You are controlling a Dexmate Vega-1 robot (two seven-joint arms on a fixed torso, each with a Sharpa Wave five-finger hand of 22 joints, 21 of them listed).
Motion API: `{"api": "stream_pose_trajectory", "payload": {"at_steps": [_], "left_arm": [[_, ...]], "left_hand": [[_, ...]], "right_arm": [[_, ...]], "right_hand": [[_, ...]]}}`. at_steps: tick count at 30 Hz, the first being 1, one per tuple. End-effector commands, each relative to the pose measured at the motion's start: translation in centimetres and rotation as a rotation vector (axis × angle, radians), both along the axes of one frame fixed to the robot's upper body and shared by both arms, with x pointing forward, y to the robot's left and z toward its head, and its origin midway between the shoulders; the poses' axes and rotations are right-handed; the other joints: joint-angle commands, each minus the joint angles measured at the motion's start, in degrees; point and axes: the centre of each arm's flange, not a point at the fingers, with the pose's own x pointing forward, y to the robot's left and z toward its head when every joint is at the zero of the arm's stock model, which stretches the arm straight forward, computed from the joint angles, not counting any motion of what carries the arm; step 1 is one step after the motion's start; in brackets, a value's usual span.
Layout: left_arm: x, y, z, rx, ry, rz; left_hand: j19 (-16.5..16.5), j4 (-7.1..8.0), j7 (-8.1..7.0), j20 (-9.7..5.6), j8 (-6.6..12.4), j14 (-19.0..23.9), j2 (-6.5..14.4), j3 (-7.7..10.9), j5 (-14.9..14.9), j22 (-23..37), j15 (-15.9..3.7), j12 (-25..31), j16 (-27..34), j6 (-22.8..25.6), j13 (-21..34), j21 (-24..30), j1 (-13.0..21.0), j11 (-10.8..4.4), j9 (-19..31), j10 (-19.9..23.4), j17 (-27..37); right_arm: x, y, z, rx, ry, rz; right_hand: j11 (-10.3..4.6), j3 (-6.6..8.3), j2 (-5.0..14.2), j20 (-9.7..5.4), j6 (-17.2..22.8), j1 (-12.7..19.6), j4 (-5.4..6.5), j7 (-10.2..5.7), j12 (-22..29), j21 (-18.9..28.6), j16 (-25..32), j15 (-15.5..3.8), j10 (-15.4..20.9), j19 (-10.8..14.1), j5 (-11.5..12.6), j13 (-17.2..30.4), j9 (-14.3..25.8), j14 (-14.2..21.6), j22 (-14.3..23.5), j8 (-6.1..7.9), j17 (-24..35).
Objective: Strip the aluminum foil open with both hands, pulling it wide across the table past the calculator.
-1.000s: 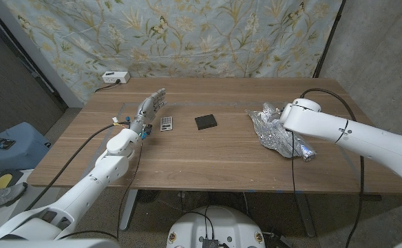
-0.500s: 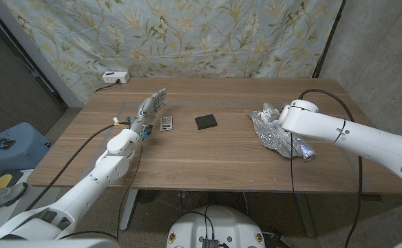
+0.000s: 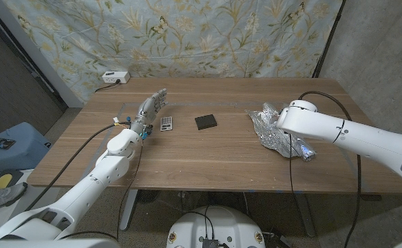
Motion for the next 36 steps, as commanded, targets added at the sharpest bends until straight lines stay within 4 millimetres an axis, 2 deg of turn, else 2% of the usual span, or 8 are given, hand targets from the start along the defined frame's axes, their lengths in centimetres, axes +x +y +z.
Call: {"api": "stream_pose_trajectory", "payload": {"at_steps": [1, 12, 24, 36], "left_arm": [[0.0, -0.1, -0.1, 0.0, 0.003, -0.006], [-0.1, -0.1, 0.0, 0.001, 0.004, -0.008], [0.1, -0.2, -0.2, 0.004, 0.008, -0.012], [0.2, -0.1, -0.3, 0.005, 0.011, -0.011]], "left_hand": [[0.34, 0.01, 0.06, 0.15, 0.32, 0.29, -0.19, 0.66, 0.24, 0.32, 0.2, 0.54, 0.16, 0.6, 0.23, -0.34, -0.52, -0.17, 0.16, 0.51, 0.13], [0.89, 0.12, 0.06, 0.7, 0.32, 0.87, -0.18, 0.78, 0.23, 0.33, 0.48, 0.56, 0.36, 0.71, 0.3, -0.35, -0.8, 0.06, 0.19, 0.56, 0.21], [1.32, 0.28, -0.05, 1.02, 0.38, 1.56, -0.2, 0.89, 0.21, 0.36, 0.73, 0.74, 0.55, 0.99, 0.41, -0.4, -1.15, 0.26, 0.22, 0.93, 0.3], [1.86, 0.39, -0.09, 1.11, 0.39, 2.36, -0.22, 1.05, 0.2, 0.38, 0.78, 0.94, 0.74, 1.16, 0.53, -0.43, -1.45, 0.26, 0.25, 1.33, 0.35]], "right_arm": [[-0.1, 0.1, -0.2, -0.003, -0.013, -0.028], [0.9, 0.3, -0.7, -0.013, -0.016, -0.047], [2.0, 0.5, -0.8, -0.033, -0.019, -0.056], [2.4, 0.3, -1.4, -0.046, -0.023, -0.07]], "right_hand": [[-0.21, -0.07, -0.07, -0.08, 1.51, 2.04, -0.36, 2.19, 1.42, 0.8, 1.7, -0.39, 1.26, 1.8, 0.4, 1.1, 0.38, 2.18, 0.46, 0.58, 1.71], [-0.37, -0.27, -0.04, -0.27, 2.23, 4.17, -0.52, 1.68, 2.78, 0.78, 3.39, -1.13, 1.24, 2.0, 0.58, 2.61, 0.8, 2.81, 0.61, 0.53, 3.92], [-0.06, -0.96, -0.17, 0.07, 0.93, 5.59, -0.25, 2.2, 4.04, 0.47, 4.74, -1.2, -0.78, 1.48, 0.75, 4.89, 1.44, 2.2, 0.69, -0.09, 6.39], [-1.78, -1.91, 0.08, -0.04, 3.5, 7.89, -0.11, 1.4, 8.79, 0.65, 8.66, -2.79, -0.18, 2.39, 1.06, 9.84, 3.03, 4.81, 0.8, 1.21, 10.76]]}}
